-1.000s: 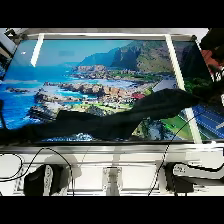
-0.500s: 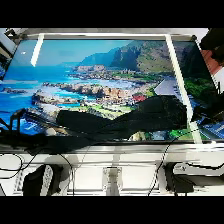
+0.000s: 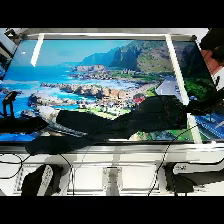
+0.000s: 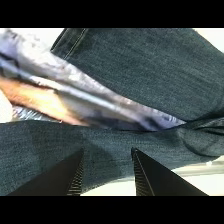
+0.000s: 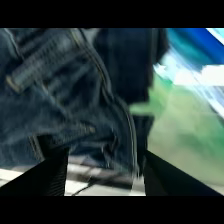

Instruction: Fold the clothes and pants, and hang the long-sleeved shirts on hangers.

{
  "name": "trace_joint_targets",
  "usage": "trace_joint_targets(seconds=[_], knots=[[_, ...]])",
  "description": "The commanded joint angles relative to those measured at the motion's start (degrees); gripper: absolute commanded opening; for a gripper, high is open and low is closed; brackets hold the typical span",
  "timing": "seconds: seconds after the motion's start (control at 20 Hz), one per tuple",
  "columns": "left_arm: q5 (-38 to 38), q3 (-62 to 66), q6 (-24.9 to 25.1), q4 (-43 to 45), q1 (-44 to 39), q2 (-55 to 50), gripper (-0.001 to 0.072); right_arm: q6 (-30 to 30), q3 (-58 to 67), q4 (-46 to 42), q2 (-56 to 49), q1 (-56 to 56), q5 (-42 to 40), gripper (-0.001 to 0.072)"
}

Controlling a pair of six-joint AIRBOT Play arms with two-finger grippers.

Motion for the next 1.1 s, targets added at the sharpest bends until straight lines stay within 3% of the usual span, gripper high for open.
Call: trace_joint_targets(seconds=[0.0, 0.3, 0.45, 0.65, 0.7, 0.75, 0.8, 0.95, 1.05], knots=[[0.7, 0.3, 0.2, -0.6, 0.0, -1.7, 0.0363, -7.7, 0.0, 3.7, -4.0, 0.0, -2.9, 0.0426], [0.7, 0.3, 0.2, -0.6, 0.0, -1.7, 0.0362, -9.7, 0.1, 6.7, -5.2, 1.1, -7.9, 0.0426], [0.7, 0.3, 0.2, -0.6, 0.0, -1.7, 0.0363, -14.1, 0.2, 11.3, -5.1, 2.2, -7.0, 0.0326], [0.7, 0.3, 0.2, -0.6, 0.0, -1.7, 0.0362, -15.6, 2.9, 11.4, -5.1, 3.2, -3.4, 0.0307], [0.7, 0.3, 0.2, -0.6, 0.0, -1.7, 0.0362, -15.8, 4.2, 11.5, -5.1, 3.2, -1.9, 0.0221], [0.9, 0.3, 0.2, -0.6, 0.0, -1.7, 0.0362, -15.8, 5.5, 11.3, -5.1, 3.2, -0.4, 0.0067], [0.9, 0.3, 0.2, -0.6, 0.0, -1.7, 0.0362, -15.8, 6.6, 11.3, -5.1, 3.2, 0.5, 0.0026], [0.9, 0.3, 0.2, -0.6, 0.0, -1.7, 0.0362, -15.8, 8.8, 11.9, -4.9, 3.2, 0.8, 0.0022], [1.0, 0.3, 0.2, -1.2, 0.0, -1.8, 0.0362, -17.1, 11.9, 17.2, -3.7, 3.0, -0.3, 0.0022]])
